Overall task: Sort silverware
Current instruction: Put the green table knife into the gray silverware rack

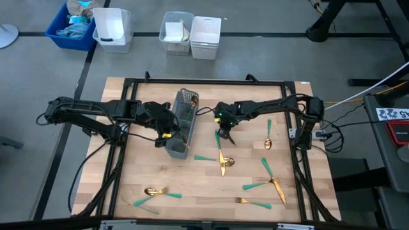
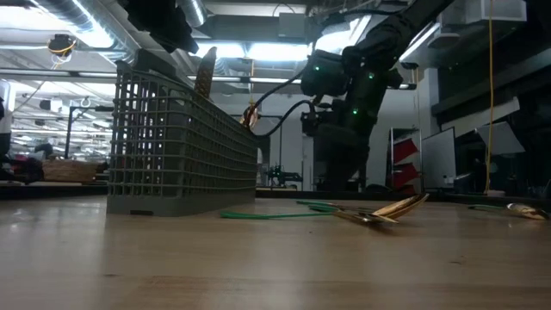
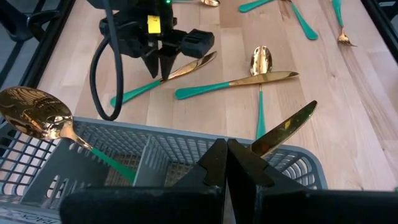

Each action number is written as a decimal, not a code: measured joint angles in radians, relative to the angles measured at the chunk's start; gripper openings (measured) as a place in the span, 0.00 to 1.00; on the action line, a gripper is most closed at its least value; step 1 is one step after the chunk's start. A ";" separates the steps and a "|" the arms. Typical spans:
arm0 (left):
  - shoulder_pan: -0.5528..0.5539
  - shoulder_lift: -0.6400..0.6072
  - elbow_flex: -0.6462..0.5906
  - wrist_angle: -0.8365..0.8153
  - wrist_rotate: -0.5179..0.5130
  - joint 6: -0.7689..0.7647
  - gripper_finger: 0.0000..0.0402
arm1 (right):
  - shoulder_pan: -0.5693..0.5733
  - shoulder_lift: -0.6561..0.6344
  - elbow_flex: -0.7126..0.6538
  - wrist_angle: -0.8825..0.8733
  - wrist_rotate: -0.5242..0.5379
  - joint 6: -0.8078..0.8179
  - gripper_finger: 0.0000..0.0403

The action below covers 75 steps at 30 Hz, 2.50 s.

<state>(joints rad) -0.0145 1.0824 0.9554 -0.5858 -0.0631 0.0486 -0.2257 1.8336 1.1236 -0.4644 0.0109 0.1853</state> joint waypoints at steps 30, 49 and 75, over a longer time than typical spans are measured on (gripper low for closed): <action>0.000 0.000 0.000 -0.001 0.000 0.008 0.01 | -0.003 0.077 0.004 -0.018 0.044 0.070 0.05; 0.000 0.000 0.000 0.000 0.000 0.007 0.01 | -0.005 0.069 0.046 -0.103 -0.045 0.039 0.08; 0.000 0.000 0.000 0.000 0.000 0.007 0.01 | -0.003 0.068 0.319 -0.513 -0.048 -0.090 0.07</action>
<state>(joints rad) -0.0147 1.0824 0.9554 -0.5858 -0.0631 0.0555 -0.2291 1.9011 1.4426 -0.9770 -0.0368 0.0956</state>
